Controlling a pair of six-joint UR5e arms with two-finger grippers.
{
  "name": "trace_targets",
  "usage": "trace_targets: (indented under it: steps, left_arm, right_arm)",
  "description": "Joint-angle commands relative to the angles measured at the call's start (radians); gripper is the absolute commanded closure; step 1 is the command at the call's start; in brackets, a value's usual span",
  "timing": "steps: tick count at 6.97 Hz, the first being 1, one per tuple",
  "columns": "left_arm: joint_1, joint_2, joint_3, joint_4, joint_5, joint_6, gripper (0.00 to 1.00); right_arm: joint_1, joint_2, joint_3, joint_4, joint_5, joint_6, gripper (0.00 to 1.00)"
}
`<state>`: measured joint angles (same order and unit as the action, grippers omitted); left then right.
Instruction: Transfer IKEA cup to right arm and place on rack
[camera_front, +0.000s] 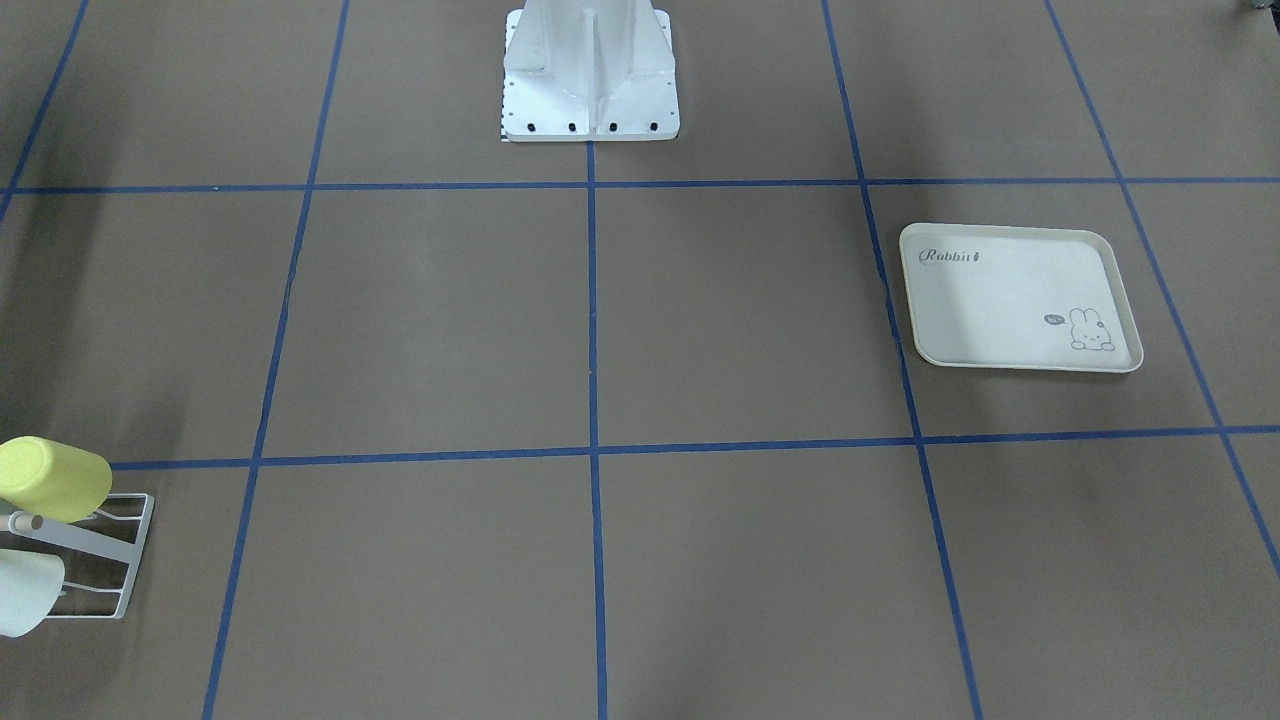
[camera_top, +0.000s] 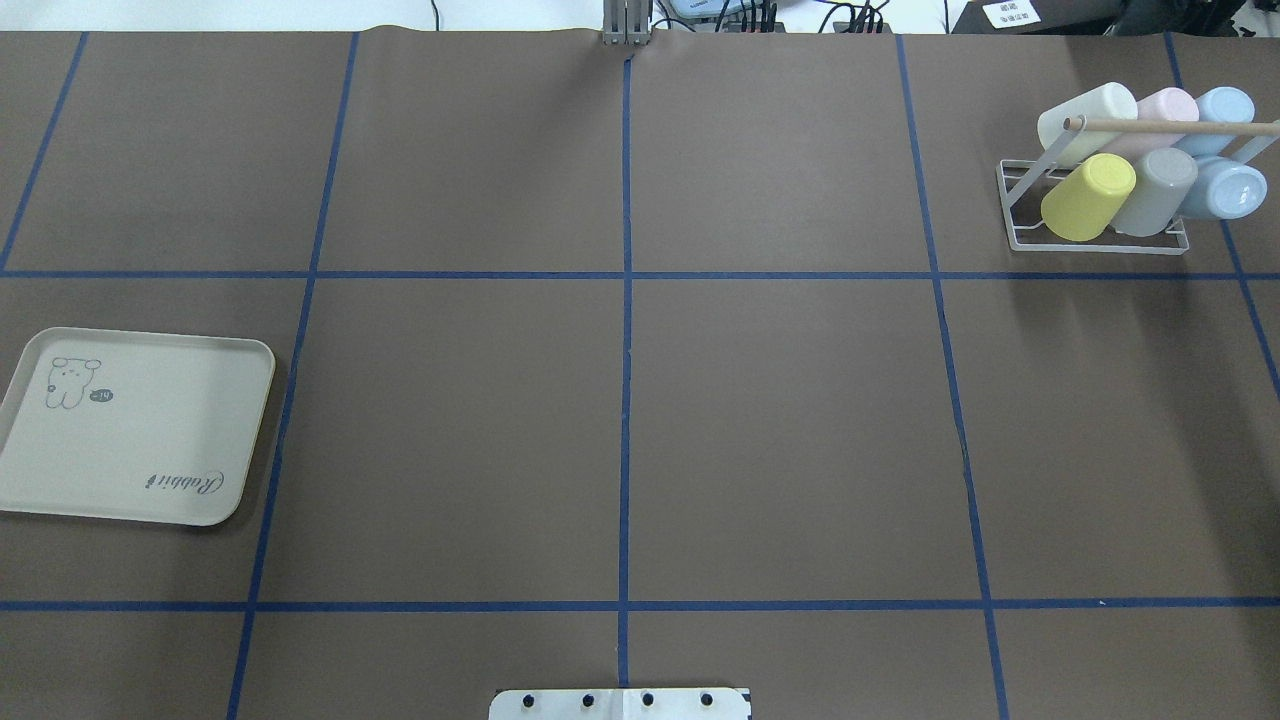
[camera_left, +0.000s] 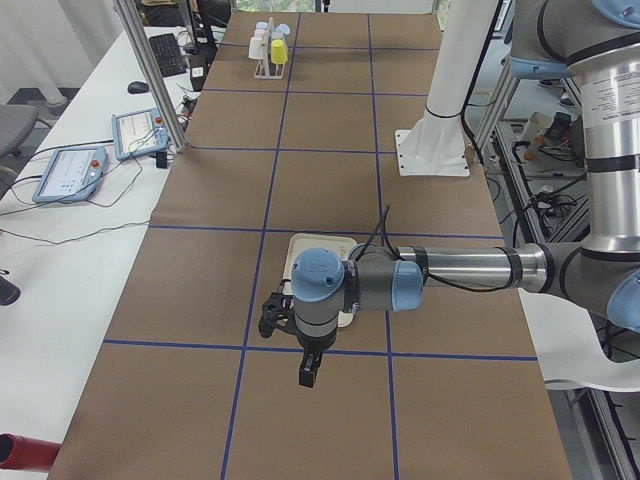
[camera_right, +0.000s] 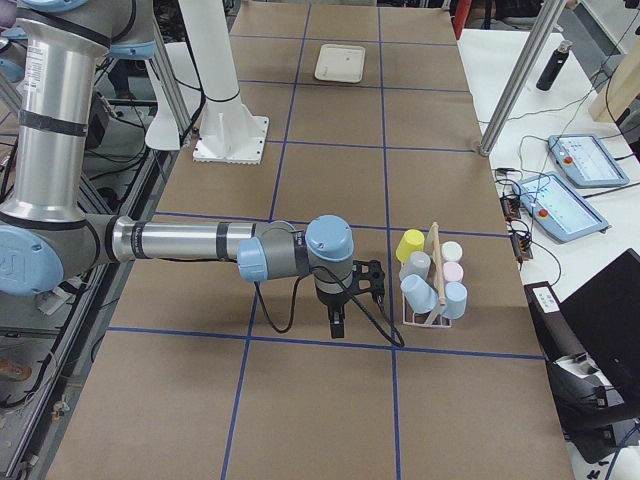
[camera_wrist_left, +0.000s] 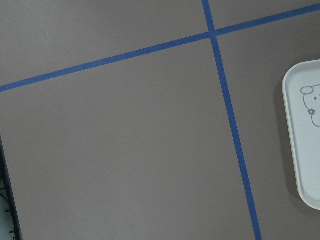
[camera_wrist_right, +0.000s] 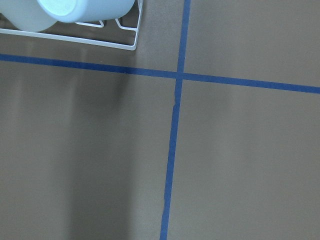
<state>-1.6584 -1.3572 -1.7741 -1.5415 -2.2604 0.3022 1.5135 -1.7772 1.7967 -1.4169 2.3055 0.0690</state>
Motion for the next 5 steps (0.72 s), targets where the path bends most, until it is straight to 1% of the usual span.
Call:
trace_targets:
  steps: [1, 5]
  left_arm:
    - [0.000, 0.024, -0.001, 0.000, -0.001, 0.000, 0.00]
    - [-0.001, 0.047, -0.010, -0.002, 0.005, 0.000, 0.00]
  right_arm:
    - [0.000, -0.001, 0.001, 0.000, 0.000, 0.000, 0.00]
    - [0.000, -0.001, 0.003, 0.000, 0.000, 0.000, 0.00]
